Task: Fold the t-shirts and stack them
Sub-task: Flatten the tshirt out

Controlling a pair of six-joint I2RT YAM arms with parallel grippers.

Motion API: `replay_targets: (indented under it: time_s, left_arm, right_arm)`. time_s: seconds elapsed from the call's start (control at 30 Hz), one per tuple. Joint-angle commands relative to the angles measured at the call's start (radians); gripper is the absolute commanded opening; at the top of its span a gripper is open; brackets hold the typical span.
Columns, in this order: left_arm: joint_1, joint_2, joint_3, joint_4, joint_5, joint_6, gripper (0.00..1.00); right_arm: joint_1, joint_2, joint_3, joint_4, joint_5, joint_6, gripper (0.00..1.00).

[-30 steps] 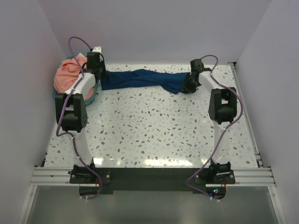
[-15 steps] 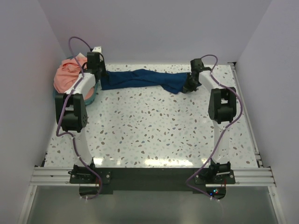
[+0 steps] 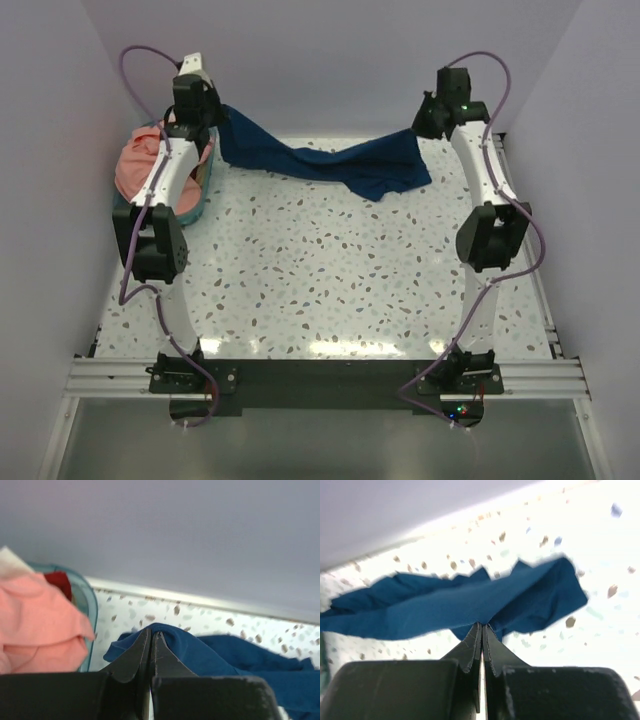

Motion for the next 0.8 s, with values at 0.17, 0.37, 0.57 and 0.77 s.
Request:
replay_targets:
  time_s: [0.17, 0.37, 0.57, 0.77]
  left_arm:
    - [-0.002, -0.163, 0.147, 0.214, 0.005, -0.079, 0.0]
    - [-0.002, -0.348, 0.049, 0.38, -0.038, -0.071, 0.0]
    - [-0.002, -0.488, -0.006, 0.463, -0.078, -0.02, 0.0]
    - [-0.002, -0.444, 0.09, 0.477, 0.02, -0.031, 0.0]
  right_arm:
    - [-0.022, -0.317, 0.029, 0.208, 0.126, -0.111, 0.0]
    - [-0.02, -0.575, -0.136, 0.475, 0.223, -0.203, 0.0]
    - [-0.022, -0.735, -0.237, 0.647, 0.275, -0.257, 0.0]
    - [-0.022, -0.741, -0.216, 0.656, 0.28, -0.238, 0.0]
